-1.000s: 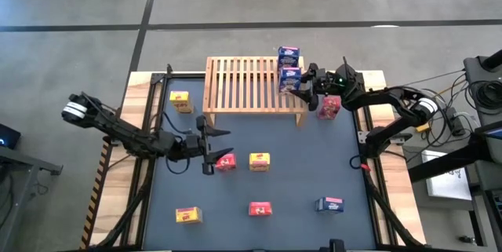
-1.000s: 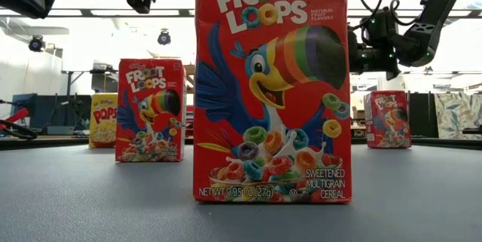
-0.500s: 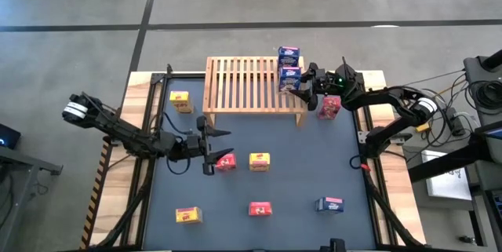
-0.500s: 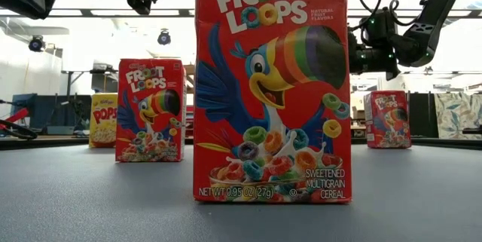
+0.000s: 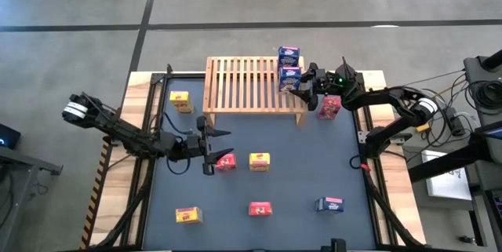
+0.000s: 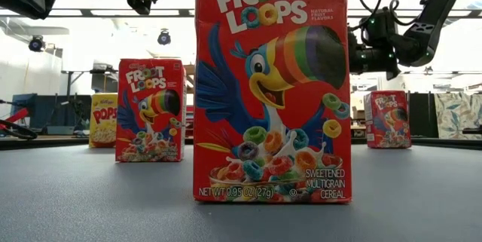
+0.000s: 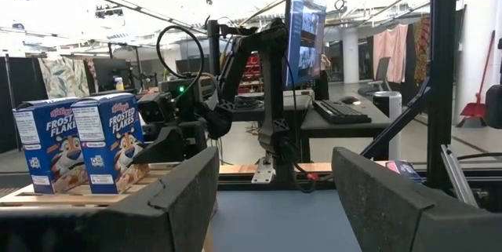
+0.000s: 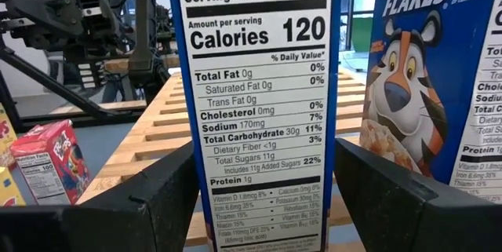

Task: Stack cereal on shelf
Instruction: Put the left blue cereal box on the shelf aligned with the other blue cereal box

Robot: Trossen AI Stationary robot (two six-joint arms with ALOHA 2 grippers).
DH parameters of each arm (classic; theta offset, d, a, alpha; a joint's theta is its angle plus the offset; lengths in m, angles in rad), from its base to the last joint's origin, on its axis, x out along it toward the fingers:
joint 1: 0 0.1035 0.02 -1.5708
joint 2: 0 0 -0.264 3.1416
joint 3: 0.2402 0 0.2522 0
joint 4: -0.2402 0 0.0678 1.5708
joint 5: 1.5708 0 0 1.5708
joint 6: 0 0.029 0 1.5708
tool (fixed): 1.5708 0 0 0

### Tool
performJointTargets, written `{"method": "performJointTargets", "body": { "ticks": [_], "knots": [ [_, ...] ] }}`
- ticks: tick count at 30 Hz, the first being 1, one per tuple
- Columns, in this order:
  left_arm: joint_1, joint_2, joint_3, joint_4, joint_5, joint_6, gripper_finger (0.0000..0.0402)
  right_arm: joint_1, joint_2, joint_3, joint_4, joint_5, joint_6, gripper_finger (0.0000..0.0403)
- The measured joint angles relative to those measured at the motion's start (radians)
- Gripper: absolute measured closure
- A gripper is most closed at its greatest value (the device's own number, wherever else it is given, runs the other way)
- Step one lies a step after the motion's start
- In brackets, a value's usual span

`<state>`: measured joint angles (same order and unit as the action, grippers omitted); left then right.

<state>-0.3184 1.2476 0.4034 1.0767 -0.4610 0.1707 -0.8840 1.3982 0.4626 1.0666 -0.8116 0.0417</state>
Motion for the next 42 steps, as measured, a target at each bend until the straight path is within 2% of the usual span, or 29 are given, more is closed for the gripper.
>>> {"method": "performJointTargets", "body": {
  "ticks": [5,12,18,26,36,42],
  "knots": [
    [0.000,0.000,0.000,0.000,0.000,0.000,0.0170,0.000,-0.014,0.000,-0.028,0.000,0.002,0.0119],
    [0.000,0.000,0.000,-0.001,0.000,0.000,0.0170,-0.001,-0.064,0.000,-0.106,0.007,-0.017,0.0075],
    [0.000,0.000,0.000,-0.002,0.000,0.004,0.0170,-0.007,-0.160,0.000,-0.302,0.092,-0.099,0.0047],
    [0.000,0.000,0.000,-0.005,-0.001,0.012,0.0170,-0.007,-0.333,-0.001,-0.572,0.242,-0.166,0.0044],
    [0.017,-0.005,0.000,-0.006,-0.004,0.031,0.0170,-0.007,-0.542,-0.001,-0.769,0.262,-0.157,0.0044],
    [0.029,-0.005,0.000,-0.006,-0.003,0.031,0.0170,0.011,-0.568,-0.011,-0.802,0.261,-0.153,0.0044]
  ]
}}
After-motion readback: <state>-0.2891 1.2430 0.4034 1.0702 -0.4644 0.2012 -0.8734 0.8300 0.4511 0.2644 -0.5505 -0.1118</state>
